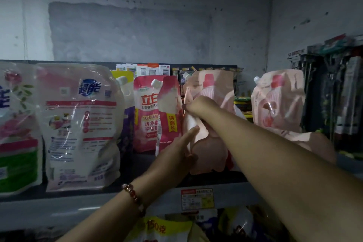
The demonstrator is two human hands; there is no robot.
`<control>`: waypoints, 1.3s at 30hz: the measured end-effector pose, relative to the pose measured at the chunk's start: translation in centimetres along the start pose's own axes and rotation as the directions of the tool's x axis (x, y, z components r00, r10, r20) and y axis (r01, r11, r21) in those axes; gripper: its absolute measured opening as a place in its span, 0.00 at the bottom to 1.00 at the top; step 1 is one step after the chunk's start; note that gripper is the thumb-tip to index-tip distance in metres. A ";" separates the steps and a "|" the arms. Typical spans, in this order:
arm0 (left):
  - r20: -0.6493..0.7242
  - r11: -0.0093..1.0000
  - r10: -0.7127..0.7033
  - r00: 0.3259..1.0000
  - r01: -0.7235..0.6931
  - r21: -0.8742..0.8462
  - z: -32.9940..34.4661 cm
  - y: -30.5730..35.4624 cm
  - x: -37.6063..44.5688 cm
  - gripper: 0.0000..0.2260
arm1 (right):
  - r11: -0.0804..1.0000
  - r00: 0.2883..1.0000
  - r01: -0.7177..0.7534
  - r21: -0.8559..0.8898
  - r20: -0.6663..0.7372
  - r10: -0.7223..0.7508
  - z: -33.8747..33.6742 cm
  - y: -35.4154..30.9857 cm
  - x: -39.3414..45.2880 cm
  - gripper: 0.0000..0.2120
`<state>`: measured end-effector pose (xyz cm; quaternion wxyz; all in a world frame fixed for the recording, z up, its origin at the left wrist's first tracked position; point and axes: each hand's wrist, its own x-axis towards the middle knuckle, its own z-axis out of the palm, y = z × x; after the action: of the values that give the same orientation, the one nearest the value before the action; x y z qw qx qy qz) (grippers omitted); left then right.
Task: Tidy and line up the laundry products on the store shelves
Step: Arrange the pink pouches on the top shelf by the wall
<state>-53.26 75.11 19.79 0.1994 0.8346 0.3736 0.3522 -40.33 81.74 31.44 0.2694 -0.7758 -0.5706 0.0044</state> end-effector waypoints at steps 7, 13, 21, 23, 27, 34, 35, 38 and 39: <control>0.042 0.999 -0.001 0.999 0.003 -0.053 -0.2 -1.0 -0.1 0.32 | 0.921 0.999 -0.030 0.388 -0.016 0.040 3.1 1.3 0.8 0.18; 0.070 0.993 -0.011 0.997 0.019 -0.115 -0.5 -0.8 -0.3 0.34 | 0.921 0.998 0.012 0.389 -0.067 0.015 2.5 1.7 -0.3 0.16; 0.080 0.961 0.067 0.995 -0.042 -0.275 -0.3 -0.6 -1.4 0.39 | 0.954 0.972 0.192 0.231 -0.179 -0.153 -0.1 1.8 -2.4 0.19; 0.101 0.930 0.103 0.990 -0.060 -0.363 -0.6 -0.6 -1.9 0.35 | 0.952 0.961 0.229 0.202 -0.201 -0.188 -0.9 1.9 -2.6 0.18; 0.121 0.860 0.076 0.990 -0.004 -0.511 -1.6 0.1 -2.0 0.28 | 0.939 0.949 0.270 0.213 -0.226 -0.221 -2.2 2.7 -2.8 0.16; 0.122 0.804 -0.069 0.990 0.128 -0.581 -1.4 0.0 -0.5 0.19 | 0.878 0.892 0.397 0.268 -0.335 -0.302 -4.5 3.2 -4.6 0.19; 0.157 0.792 -0.065 0.985 0.147 -0.593 -1.2 0.5 -0.4 0.20 | 0.866 0.885 0.412 0.283 -0.349 -0.307 -4.9 3.3 -4.9 0.18; 0.179 0.765 -0.035 0.983 0.141 -0.628 -0.5 0.5 0.7 0.41 | 0.830 0.867 0.452 0.328 -0.379 -0.323 -6.1 3.9 -5.9 0.17; 0.166 0.765 -0.023 0.986 0.124 -0.632 -0.5 0.7 1.0 0.44 | 0.818 0.859 0.469 0.334 -0.390 -0.333 -6.4 4.0 -6.3 0.18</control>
<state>-52.87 75.46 20.98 0.5126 0.7252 0.2477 0.3872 -36.98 72.70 33.33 0.5107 -0.5507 -0.6579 -0.0547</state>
